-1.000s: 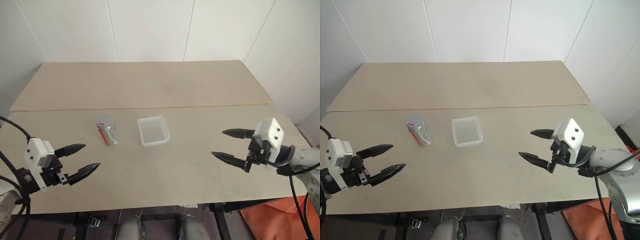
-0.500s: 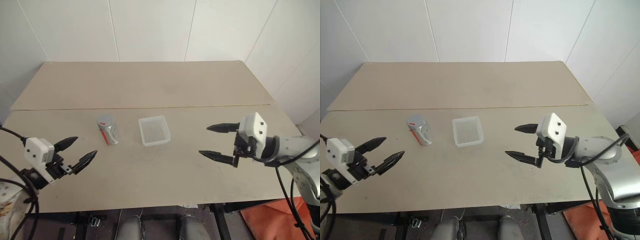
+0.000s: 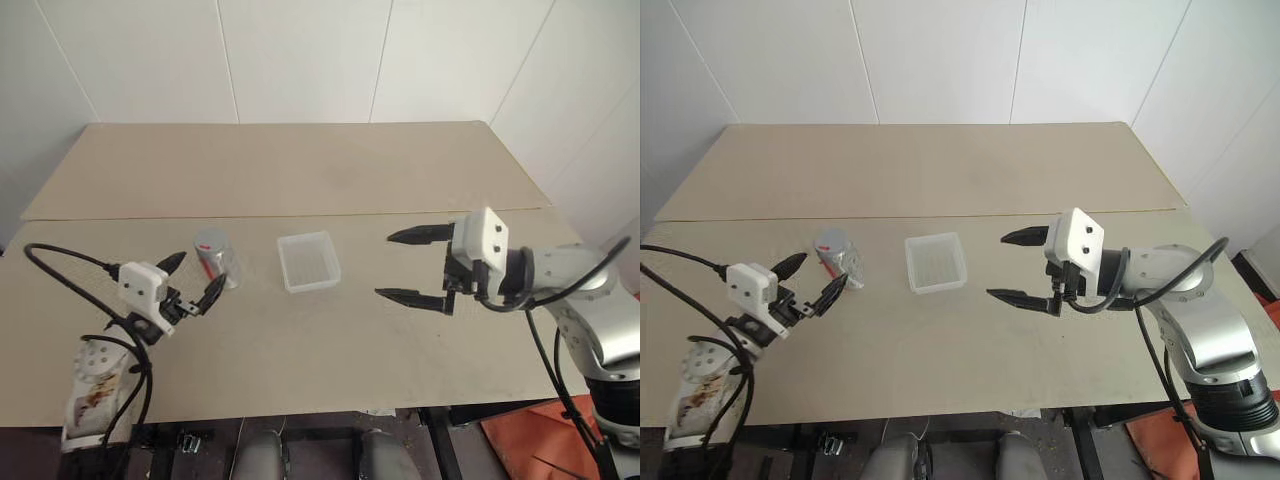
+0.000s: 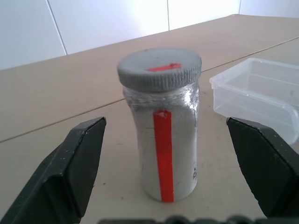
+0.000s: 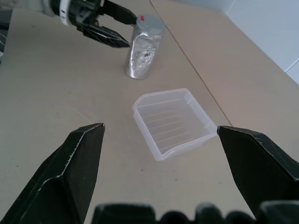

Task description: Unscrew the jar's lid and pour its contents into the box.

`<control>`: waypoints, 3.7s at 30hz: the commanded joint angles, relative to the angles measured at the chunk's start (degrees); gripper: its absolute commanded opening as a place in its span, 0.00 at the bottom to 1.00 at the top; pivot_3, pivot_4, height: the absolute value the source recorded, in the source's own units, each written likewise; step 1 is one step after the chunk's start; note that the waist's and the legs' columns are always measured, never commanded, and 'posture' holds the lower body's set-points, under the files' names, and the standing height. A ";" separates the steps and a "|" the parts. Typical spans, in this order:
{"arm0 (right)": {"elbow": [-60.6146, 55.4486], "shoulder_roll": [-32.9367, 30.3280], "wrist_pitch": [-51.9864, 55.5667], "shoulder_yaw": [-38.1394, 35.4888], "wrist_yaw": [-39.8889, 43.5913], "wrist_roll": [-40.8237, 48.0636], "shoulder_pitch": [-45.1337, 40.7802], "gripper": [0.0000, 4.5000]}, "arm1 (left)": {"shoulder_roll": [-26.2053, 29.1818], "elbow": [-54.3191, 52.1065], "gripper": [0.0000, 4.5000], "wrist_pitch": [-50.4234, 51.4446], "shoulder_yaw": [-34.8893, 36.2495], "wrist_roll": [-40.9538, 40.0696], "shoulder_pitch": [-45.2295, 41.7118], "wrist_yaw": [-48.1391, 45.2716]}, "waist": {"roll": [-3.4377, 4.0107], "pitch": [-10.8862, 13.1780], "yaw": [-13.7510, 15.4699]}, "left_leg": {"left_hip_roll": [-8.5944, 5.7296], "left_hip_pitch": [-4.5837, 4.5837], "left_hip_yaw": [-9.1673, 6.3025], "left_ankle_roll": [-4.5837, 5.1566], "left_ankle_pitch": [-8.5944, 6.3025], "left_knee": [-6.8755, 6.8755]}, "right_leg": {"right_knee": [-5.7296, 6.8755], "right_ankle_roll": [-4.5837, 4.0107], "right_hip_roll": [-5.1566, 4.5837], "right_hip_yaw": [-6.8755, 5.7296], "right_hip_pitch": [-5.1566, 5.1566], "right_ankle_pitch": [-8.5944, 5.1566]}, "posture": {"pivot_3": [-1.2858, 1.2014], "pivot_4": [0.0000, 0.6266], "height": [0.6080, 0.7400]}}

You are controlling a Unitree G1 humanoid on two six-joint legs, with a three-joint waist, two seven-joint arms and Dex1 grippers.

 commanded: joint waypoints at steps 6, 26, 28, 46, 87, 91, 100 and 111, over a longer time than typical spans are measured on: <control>-0.40 0.44 -1.69 0.18 1.74 -0.03 -1.76 1.00 | -2.16 8.76 1.00 -5.25 -2.92 3.10 -7.43 3.34 | 0.00 0.00 0.00 | -0.01 0.01 0.00 0.00 0.00 0.04 | 0.02 0.01 -0.01 -0.01 0.02 0.02 | 0.52 0.24 1.00; -2.62 0.46 -1.46 -0.04 0.86 -0.55 -0.17 1.00 | -5.01 16.02 0.44 -10.12 -5.26 3.96 -13.62 5.21 | -0.01 0.00 -0.02 | -0.02 0.00 -0.04 0.02 -0.01 0.05 | 0.04 0.05 -0.01 -0.03 0.03 0.05 | 0.52 0.24 1.00; -3.16 0.67 -1.13 0.00 0.36 -0.43 -0.08 1.00 | -4.19 14.14 0.44 -8.38 -5.54 3.13 -13.05 3.88 | -0.01 0.00 -0.02 | -0.02 -0.01 -0.04 0.02 -0.01 0.05 | 0.04 0.05 -0.01 -0.02 0.03 0.05 | 0.52 0.24 1.00; 3.14 21.17 16.52 5.66 -11.67 11.70 -23.34 1.00 | 12.63 5.37 0.44 18.97 -12.18 -20.35 -28.71 -35.27 | 0.04 0.05 -0.47 | -0.08 -0.05 0.08 0.01 0.00 0.08 | 0.11 0.05 0.04 -0.05 -0.01 0.03 | 0.52 0.24 1.00; 45.57 28.29 -4.53 16.06 32.41 8.19 -42.32 0.61 | 12.57 5.45 0.44 22.56 -20.30 -25.36 -41.36 -57.23 | 0.09 0.12 -2.00 | -0.06 -0.83 -0.03 -0.06 0.09 0.28 | 0.83 0.11 0.19 -0.05 -0.82 0.05 | 0.52 0.24 1.00; 53.11 29.98 -10.50 19.39 32.94 7.57 -46.07 0.61 | 12.36 4.70 0.44 22.67 -19.75 -25.19 -40.87 -57.22 | 0.12 0.14 -1.84 | 0.00 -0.82 -0.09 -0.11 0.12 0.27 | 0.85 0.10 0.23 -0.05 -0.83 0.05 | 0.52 0.24 1.00; 47.10 27.78 -10.04 11.10 25.37 5.62 -40.32 0.99 | 9.58 8.59 0.44 20.24 -15.39 -21.30 -38.45 -50.28 | 0.11 0.16 -0.89 | -0.07 -0.96 0.03 -0.14 0.14 0.38 | 0.82 0.11 0.14 -0.17 -0.83 0.05 | 0.52 0.24 1.00; 9.43 23.49 10.19 5.76 -5.71 5.75 -24.15 0.99 | 7.31 15.09 0.44 13.37 -13.80 -14.81 -37.47 -43.14 | 0.11 0.17 -1.58 | -0.03 -0.85 0.05 -0.21 0.18 0.33 | 0.97 0.10 0.17 -0.11 -0.88 0.05 | 0.52 0.24 1.00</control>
